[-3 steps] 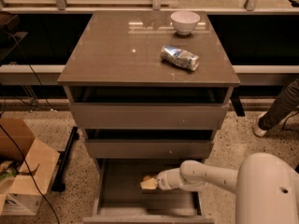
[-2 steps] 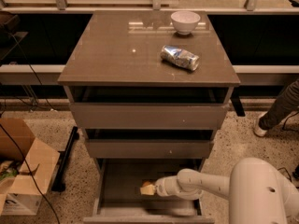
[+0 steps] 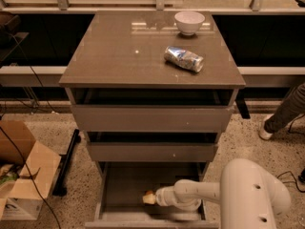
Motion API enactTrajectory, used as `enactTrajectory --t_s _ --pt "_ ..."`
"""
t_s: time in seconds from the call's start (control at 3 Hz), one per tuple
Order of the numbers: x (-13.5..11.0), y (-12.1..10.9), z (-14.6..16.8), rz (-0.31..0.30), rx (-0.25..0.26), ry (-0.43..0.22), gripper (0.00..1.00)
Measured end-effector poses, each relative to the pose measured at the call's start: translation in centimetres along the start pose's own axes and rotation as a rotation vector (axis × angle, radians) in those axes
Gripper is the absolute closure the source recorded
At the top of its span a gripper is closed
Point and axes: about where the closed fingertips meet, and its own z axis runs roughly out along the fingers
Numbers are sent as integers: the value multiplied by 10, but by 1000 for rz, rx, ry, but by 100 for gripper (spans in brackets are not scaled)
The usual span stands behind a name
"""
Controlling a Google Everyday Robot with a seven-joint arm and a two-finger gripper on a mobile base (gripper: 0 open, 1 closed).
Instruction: Place orange into bottom drawer
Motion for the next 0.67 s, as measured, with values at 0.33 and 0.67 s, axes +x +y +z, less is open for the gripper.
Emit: enactTrajectory --t_s 0.33,0.67 --pt "15 -11 11 41 85 12 46" --pt "26 -19 16 97 137 10 23"
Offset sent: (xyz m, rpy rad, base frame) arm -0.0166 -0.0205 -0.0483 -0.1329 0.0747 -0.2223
